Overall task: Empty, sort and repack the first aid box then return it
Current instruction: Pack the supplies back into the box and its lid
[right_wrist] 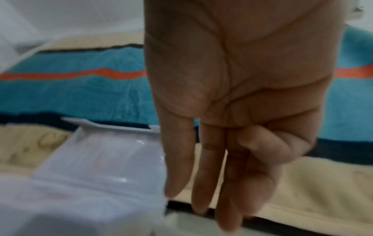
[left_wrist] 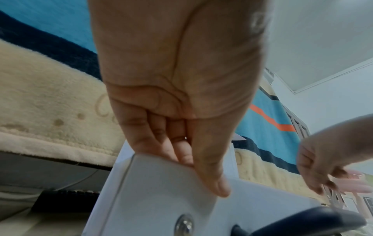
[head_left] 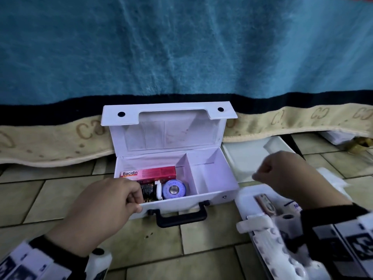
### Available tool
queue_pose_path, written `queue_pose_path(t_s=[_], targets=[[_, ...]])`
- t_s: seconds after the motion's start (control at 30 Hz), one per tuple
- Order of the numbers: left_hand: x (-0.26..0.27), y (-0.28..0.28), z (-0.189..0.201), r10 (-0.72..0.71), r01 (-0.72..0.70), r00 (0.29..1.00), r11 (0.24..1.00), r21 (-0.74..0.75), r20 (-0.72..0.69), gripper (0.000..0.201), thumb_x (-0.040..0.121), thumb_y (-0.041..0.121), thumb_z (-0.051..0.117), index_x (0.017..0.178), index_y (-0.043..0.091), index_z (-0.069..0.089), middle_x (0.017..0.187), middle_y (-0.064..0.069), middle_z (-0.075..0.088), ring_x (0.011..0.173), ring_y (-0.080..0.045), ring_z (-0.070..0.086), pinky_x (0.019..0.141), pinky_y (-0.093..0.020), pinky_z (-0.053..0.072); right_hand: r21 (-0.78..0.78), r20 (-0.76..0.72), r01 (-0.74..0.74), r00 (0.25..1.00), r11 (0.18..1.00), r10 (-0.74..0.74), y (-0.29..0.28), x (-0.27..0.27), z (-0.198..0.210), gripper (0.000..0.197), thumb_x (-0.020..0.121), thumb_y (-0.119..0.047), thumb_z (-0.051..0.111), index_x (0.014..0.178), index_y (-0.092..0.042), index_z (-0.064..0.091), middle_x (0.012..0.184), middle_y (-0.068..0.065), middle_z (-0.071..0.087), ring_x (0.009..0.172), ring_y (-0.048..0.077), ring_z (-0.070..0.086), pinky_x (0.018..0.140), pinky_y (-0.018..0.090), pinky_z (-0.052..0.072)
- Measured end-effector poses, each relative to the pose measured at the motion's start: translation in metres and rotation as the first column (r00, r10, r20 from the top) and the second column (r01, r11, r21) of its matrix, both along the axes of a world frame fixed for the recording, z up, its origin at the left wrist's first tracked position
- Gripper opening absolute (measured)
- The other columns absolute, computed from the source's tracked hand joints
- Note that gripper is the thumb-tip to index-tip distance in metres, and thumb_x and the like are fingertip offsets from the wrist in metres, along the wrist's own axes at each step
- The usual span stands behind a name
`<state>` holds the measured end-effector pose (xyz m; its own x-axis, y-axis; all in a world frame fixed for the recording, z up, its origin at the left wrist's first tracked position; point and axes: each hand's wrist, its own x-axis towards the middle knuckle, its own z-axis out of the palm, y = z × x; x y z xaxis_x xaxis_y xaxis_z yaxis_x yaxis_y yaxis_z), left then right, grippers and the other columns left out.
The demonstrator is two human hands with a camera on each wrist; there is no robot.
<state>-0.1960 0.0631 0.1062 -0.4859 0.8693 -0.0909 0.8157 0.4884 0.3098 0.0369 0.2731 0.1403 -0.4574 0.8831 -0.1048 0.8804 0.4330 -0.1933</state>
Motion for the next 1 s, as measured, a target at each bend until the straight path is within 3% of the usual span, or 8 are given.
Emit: queue_pose_path(t_s=[0.17,0.3,0.43,0.6,0.73,0.87,0.93,1.0], targets=[[0.001,0.002,0.002,0.01,-0.01,1.0,1.0,-0.025,0.0,0.015,0.073,0.034,0.073,0.067,0.031,0.06,0.069,0.018,0.063,0.069,0.003,0.056,0.063,-0.018,0.044,-0.019,0.275,0.019,0.961,1.0,-0.012,0.015,0.023,-0.034,0.027,0.072,-0.037,0.072,0.088,-0.016,0.066,0.091,0.003,0.067,0.087,0.022,0.065,0.077,0.03,0.053],[0.002,0.001,0.001,0.015,-0.015,1.0,1.0,-0.022,-0.003,0.015,0.073,0.032,0.072,0.067,0.031,0.059,0.067,0.018,0.063,0.068,0.002,0.056,0.065,-0.021,0.045,-0.048,0.288,-0.007,0.958,0.999,0.02,0.011,0.02,-0.058,0.025,0.074,-0.033,0.067,0.062,-0.018,0.051,0.072,0.002,0.059,0.082,0.023,0.065,0.066,0.025,0.045],[0.003,0.0,0.001,0.014,-0.014,1.0,1.0,-0.006,0.0,0.015,0.074,0.032,0.072,0.067,0.031,0.059,0.068,0.018,0.063,0.069,0.002,0.057,0.066,-0.022,0.046,-0.024,0.281,0.001,0.96,1.0,0.006,0.01,0.016,-0.056,0.011,0.077,-0.028,0.064,0.078,-0.02,0.057,0.093,0.003,0.065,0.09,0.023,0.064,0.068,0.025,0.044],[0.003,-0.001,0.001,0.011,-0.011,1.0,1.0,0.001,-0.019,0.016,0.073,0.033,0.073,0.066,0.031,0.058,0.068,0.018,0.062,0.069,0.003,0.056,0.066,-0.02,0.045,-0.039,0.338,-0.044,0.94,0.998,0.055,0.009,0.014,-0.057,0.017,0.078,-0.025,0.06,0.07,-0.021,0.045,0.095,0.003,0.066,0.091,0.023,0.064,0.066,0.026,0.041],[0.003,-0.001,0.001,0.008,-0.008,1.0,1.0,0.007,-0.019,0.016,0.074,0.033,0.072,0.067,0.031,0.058,0.07,0.018,0.062,0.07,0.002,0.056,0.065,-0.019,0.044,-0.065,0.286,-0.065,0.955,0.996,0.081,0.001,0.012,-0.04,0.015,0.077,-0.029,0.063,0.089,-0.021,0.061,0.096,-0.001,0.066,0.089,0.019,0.064,0.071,0.027,0.049],[0.002,-0.001,-0.001,0.029,-0.029,1.0,1.0,0.011,-0.004,0.017,0.074,0.034,0.073,0.067,0.032,0.057,0.068,0.02,0.062,0.069,0.003,0.056,0.066,-0.021,0.046,-0.12,0.188,-0.127,0.971,0.985,0.148,-0.016,0.004,0.014,0.02,0.067,-0.024,0.074,0.082,-0.029,0.061,0.08,-0.008,0.067,0.071,0.009,0.064,0.059,0.024,0.05],[0.002,0.0,0.0,0.031,-0.031,0.999,0.999,0.009,-0.006,0.017,0.075,0.034,0.072,0.069,0.032,0.057,0.069,0.02,0.063,0.071,0.003,0.056,0.067,-0.021,0.046,-0.153,0.053,-0.217,0.972,0.964,0.227,-0.031,-0.008,0.037,0.022,0.066,-0.022,0.077,0.077,-0.03,0.06,0.072,-0.01,0.068,0.061,0.002,0.061,0.052,0.019,0.047],[0.002,0.0,0.001,0.028,-0.028,1.0,0.999,0.025,-0.005,0.018,0.077,0.033,0.071,0.074,0.033,0.053,0.07,0.02,0.063,0.072,0.003,0.056,0.067,-0.021,0.045,-0.159,-0.14,-0.321,0.943,0.934,0.3,-0.045,-0.03,0.047,0.02,0.068,-0.022,0.077,0.077,-0.029,0.06,0.07,-0.009,0.068,0.058,0.001,0.061,0.055,0.021,0.049]])
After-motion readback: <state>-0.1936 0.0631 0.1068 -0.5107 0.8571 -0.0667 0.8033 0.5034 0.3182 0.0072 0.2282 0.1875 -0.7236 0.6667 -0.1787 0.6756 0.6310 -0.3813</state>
